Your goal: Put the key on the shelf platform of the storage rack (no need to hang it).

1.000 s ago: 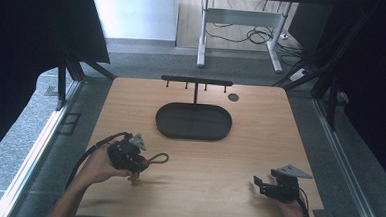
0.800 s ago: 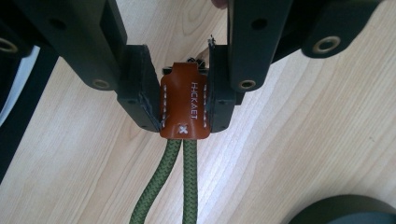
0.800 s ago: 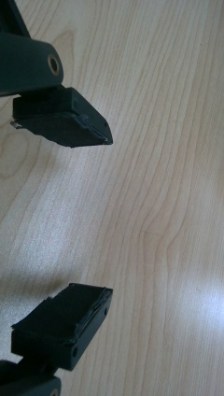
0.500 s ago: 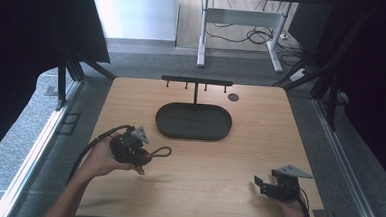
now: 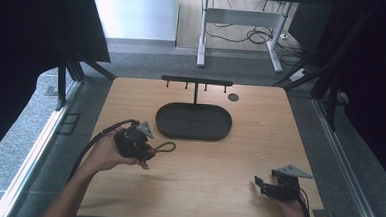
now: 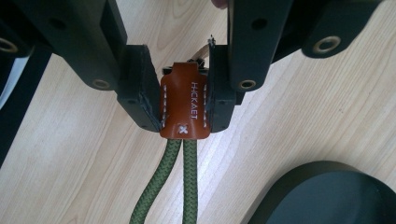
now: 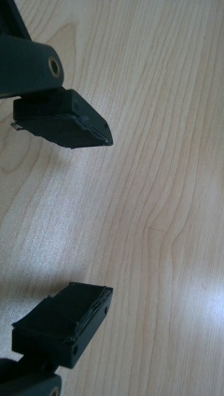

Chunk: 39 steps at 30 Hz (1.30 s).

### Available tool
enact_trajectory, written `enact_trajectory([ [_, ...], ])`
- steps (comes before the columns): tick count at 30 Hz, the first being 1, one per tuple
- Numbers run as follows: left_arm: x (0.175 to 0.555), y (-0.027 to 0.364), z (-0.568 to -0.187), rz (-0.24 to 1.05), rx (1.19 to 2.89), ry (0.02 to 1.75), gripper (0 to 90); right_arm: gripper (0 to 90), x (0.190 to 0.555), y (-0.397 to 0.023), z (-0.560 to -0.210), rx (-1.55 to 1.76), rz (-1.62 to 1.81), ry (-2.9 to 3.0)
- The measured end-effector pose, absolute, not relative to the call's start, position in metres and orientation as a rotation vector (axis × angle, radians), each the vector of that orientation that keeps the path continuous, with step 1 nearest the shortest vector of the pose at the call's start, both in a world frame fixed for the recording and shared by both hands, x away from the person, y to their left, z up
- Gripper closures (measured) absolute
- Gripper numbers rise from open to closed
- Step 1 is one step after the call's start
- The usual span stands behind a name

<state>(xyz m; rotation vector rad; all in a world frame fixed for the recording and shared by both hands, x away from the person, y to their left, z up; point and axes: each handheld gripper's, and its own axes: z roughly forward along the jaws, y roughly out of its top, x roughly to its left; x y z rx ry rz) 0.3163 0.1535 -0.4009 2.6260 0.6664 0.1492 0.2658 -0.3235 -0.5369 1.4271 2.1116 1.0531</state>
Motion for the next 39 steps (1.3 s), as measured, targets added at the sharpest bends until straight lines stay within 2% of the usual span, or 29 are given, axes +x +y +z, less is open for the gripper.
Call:
enact_trajectory([
  [39,0.342,0.123,-0.388,0.166,2.625,0.643,66.9,23.4,0.267,-0.324,-0.539,1.423,1.041,2.115],
])
